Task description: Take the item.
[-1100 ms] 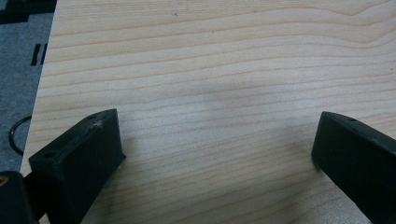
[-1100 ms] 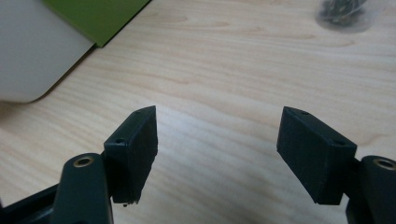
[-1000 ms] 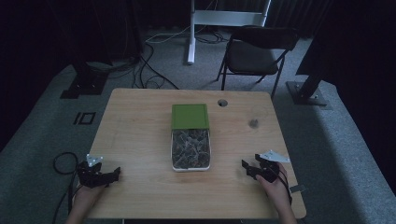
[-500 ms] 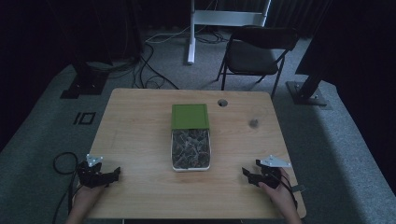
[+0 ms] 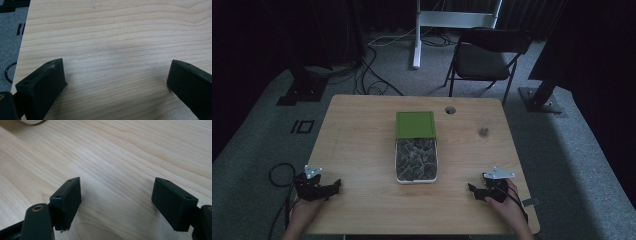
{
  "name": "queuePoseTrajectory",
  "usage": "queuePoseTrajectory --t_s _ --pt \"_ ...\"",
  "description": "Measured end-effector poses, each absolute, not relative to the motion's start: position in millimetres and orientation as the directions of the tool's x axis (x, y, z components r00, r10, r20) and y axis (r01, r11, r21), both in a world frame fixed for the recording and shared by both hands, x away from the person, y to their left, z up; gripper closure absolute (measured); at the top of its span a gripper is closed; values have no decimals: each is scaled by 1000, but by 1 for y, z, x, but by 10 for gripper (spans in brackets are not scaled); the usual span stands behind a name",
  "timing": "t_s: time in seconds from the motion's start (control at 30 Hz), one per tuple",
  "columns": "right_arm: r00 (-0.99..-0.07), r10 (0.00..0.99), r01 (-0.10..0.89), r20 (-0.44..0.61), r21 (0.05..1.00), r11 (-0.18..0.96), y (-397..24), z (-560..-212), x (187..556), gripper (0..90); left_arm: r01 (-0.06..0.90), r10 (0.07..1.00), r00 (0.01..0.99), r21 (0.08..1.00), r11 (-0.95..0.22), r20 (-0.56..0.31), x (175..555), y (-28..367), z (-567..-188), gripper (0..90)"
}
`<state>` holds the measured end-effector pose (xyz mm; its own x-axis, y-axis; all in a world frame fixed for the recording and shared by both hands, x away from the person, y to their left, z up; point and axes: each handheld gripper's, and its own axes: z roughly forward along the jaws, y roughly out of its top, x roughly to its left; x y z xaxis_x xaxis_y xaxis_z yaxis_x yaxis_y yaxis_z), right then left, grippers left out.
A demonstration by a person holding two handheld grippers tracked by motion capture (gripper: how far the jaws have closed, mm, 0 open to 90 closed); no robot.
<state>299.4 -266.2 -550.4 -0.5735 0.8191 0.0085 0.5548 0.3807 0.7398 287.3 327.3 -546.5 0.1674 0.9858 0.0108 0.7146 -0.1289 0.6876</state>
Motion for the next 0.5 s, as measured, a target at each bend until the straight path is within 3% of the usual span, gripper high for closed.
queuePoseTrajectory --t_s 0.13,0.5 --pt "-618 786 534 6 736 415 -264 -551 299 197 715 986 167 688 -129 11 287 327 -547 23" --pt "-592 806 557 7 726 403 -264 -551 300 126 715 986 167 687 -129 11 287 327 -546 23"
